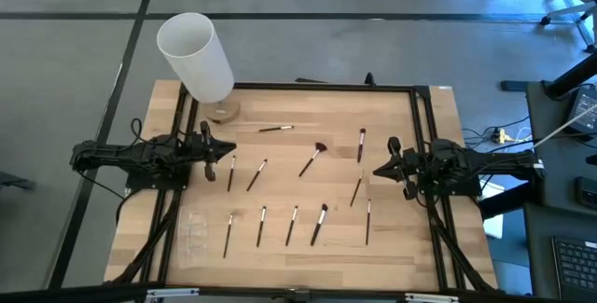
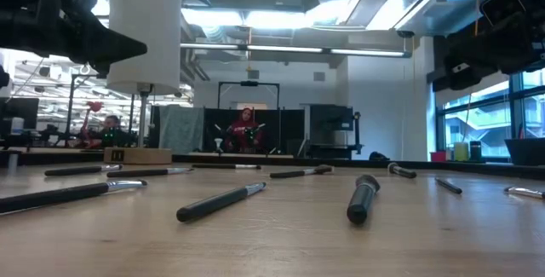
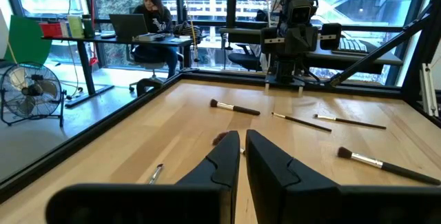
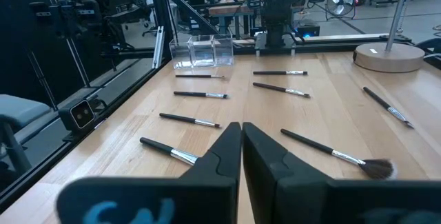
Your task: Pick & Place Makeup Supplies
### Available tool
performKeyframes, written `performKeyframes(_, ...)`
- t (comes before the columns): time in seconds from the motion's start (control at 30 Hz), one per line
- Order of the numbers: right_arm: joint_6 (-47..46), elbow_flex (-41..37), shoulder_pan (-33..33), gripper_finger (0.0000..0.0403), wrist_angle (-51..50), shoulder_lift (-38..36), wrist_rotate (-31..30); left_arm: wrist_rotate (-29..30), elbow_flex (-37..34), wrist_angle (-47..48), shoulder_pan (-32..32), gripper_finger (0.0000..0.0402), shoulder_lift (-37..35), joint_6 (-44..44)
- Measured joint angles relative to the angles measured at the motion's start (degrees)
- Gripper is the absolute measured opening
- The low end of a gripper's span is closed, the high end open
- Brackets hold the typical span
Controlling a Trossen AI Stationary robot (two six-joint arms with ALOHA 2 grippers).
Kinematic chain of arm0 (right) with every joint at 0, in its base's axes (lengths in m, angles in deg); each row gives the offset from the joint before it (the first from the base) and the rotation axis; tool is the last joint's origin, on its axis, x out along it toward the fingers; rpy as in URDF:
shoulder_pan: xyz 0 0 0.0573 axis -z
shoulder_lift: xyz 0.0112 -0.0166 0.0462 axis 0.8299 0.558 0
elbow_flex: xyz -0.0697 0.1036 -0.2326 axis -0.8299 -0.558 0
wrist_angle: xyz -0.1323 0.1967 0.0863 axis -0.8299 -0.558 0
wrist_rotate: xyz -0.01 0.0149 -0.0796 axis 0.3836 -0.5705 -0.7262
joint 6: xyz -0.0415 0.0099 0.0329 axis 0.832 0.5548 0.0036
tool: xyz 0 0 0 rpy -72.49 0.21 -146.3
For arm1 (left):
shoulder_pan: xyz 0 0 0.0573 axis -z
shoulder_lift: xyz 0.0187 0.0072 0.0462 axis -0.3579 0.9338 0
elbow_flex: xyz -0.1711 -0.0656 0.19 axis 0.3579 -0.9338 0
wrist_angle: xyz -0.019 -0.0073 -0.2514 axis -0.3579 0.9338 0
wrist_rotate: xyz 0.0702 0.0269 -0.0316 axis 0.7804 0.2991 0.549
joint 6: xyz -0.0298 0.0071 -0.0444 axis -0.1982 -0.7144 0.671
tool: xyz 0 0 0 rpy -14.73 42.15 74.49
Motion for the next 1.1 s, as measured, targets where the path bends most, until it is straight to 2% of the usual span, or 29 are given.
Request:
performKeyframes(0.97,0.0,0.0,0.0,0.0016,0.0,0.0,0.0,0.0,0.0,0.0,0.0,0.0022,0.0,0.0)
performKeyframes(1.1,1.9,0.0,0.0,0.0016,0.1,0.0,-6.7,0.0,0.0,0.0,0.0,0.0022,0.0,0.0)
